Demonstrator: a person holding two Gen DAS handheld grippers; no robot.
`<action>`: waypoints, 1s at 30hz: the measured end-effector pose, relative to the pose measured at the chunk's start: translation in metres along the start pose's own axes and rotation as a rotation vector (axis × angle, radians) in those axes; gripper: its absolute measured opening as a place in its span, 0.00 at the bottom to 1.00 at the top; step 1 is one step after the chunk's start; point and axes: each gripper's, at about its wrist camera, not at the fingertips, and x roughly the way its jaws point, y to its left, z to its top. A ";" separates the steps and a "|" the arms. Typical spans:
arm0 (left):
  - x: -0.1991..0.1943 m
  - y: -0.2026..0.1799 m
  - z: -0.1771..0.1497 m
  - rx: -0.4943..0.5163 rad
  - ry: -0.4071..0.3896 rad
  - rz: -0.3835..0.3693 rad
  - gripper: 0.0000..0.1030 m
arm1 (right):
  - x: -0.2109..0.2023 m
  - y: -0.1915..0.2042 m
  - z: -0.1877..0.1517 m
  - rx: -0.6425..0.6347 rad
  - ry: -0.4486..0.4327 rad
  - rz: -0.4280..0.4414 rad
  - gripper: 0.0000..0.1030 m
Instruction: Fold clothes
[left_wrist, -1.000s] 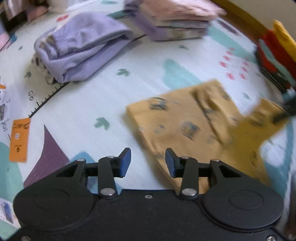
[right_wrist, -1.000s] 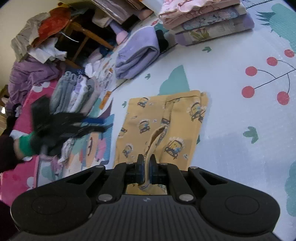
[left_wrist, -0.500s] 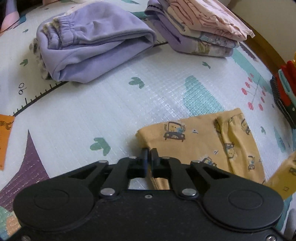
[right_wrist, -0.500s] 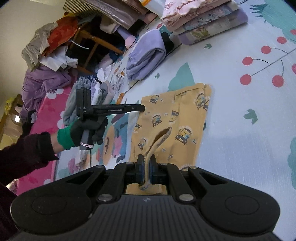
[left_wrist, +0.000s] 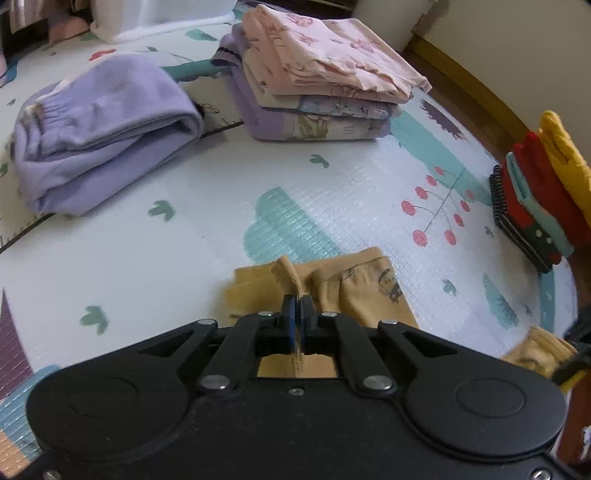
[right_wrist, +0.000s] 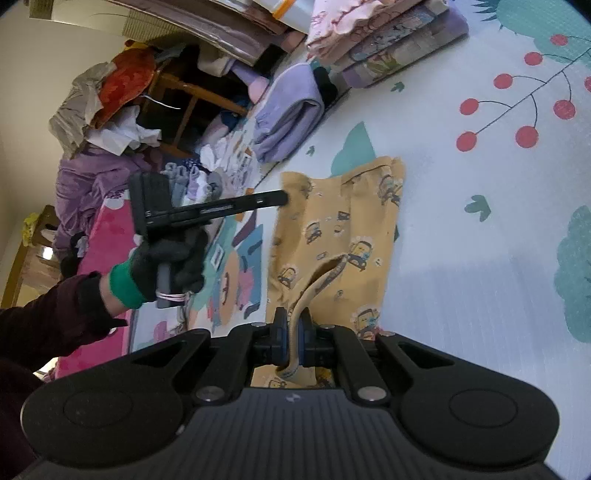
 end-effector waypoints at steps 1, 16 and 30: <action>0.005 -0.001 0.000 -0.007 0.001 0.000 0.00 | -0.001 -0.001 0.000 0.003 -0.001 0.003 0.08; -0.022 0.015 -0.047 0.190 0.071 -0.094 0.01 | -0.020 -0.015 -0.006 0.098 -0.019 0.112 0.08; -0.050 -0.021 -0.114 0.413 0.095 -0.123 0.01 | -0.014 -0.028 -0.009 0.156 -0.001 0.057 0.08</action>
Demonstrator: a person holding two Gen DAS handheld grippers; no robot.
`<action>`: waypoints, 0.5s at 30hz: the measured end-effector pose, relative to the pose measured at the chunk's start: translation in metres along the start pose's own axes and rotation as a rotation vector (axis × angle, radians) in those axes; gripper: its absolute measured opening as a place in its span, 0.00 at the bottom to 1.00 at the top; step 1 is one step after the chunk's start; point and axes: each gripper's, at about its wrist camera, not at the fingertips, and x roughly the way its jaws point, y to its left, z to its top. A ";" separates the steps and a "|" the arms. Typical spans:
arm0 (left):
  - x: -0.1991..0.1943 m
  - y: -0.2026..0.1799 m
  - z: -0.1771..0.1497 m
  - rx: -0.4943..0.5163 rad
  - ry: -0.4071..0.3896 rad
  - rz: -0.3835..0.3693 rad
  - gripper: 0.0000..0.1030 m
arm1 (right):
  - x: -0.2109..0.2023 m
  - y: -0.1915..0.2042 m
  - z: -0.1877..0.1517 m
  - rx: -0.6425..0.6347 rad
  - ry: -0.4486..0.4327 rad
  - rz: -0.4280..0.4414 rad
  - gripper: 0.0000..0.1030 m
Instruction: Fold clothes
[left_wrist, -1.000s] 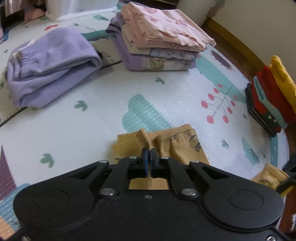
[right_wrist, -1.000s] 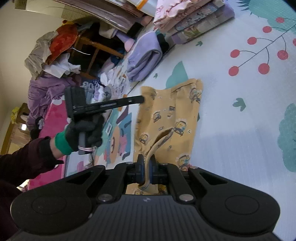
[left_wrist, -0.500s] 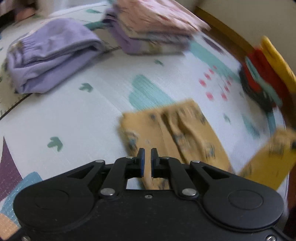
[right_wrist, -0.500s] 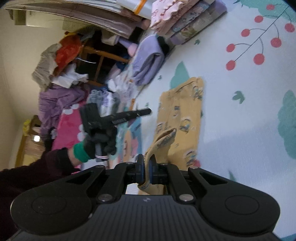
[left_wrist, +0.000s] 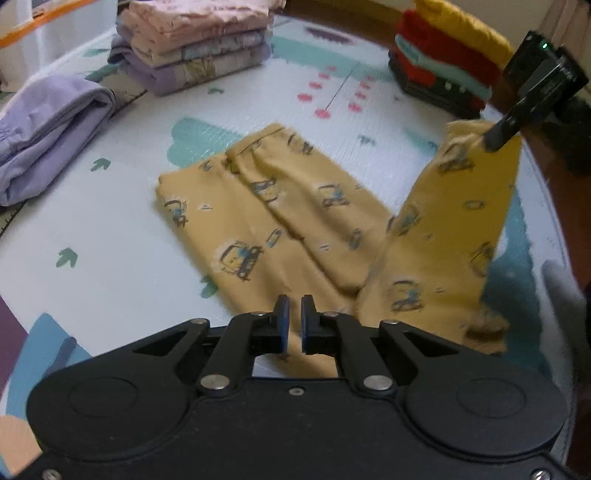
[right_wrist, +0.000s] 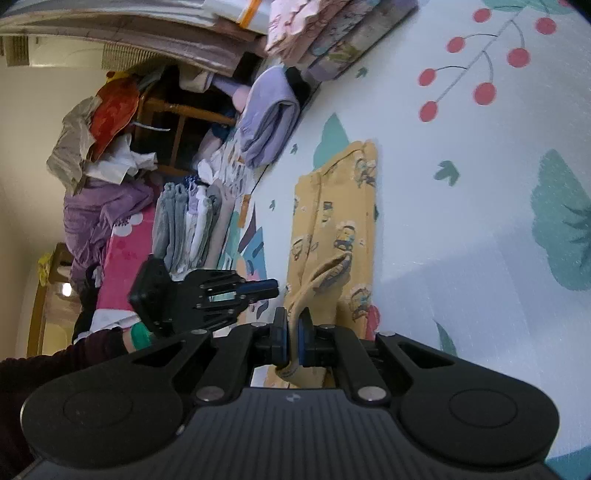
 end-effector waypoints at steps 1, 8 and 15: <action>0.004 -0.004 -0.002 -0.004 0.009 -0.002 0.01 | 0.001 0.000 0.001 0.003 0.000 0.003 0.08; 0.000 -0.013 -0.023 -0.063 -0.004 0.016 0.02 | -0.004 0.007 0.009 0.017 -0.030 0.041 0.08; 0.006 -0.029 -0.047 -0.039 0.043 0.020 0.03 | -0.013 0.002 -0.002 0.048 0.028 0.001 0.08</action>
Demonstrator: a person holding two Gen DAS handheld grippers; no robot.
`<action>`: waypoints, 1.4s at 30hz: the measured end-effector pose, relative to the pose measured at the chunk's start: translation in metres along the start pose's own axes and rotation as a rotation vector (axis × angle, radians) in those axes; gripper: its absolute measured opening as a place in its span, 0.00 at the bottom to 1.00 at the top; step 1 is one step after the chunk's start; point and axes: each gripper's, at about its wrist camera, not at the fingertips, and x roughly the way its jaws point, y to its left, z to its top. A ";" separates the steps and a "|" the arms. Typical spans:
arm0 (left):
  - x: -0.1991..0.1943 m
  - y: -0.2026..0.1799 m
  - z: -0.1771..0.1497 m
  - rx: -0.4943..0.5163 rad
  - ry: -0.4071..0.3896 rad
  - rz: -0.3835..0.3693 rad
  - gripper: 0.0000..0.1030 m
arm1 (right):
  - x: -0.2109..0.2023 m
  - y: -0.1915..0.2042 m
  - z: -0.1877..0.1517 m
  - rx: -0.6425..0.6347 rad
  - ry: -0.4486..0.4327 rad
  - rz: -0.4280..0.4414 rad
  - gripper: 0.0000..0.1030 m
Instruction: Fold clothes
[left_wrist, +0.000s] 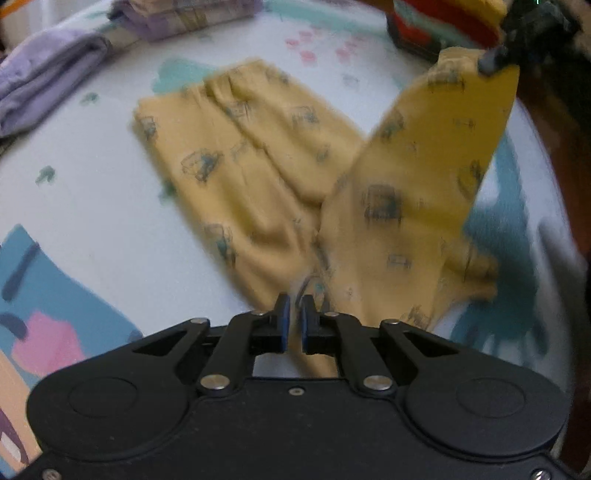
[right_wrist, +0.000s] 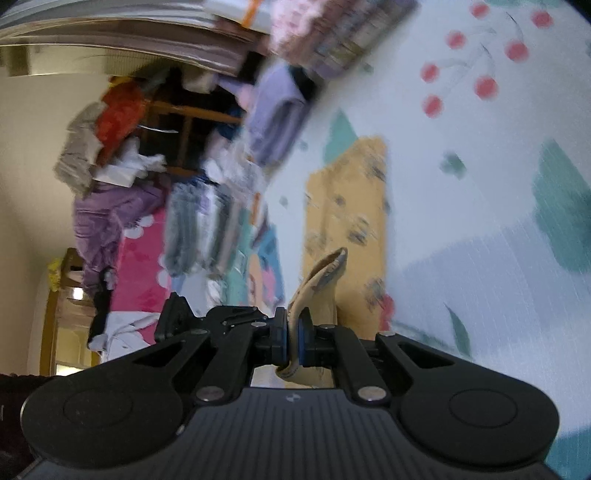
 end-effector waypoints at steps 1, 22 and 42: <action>-0.001 0.000 -0.001 0.006 0.001 0.003 0.03 | 0.000 -0.003 -0.003 0.006 0.014 -0.028 0.08; 0.029 0.068 0.047 -0.200 -0.061 -0.083 0.13 | -0.020 0.040 -0.016 -0.089 0.024 0.270 0.08; -0.035 -0.027 -0.035 -0.243 0.000 0.008 0.24 | 0.018 0.011 0.002 -0.026 -0.017 0.018 0.11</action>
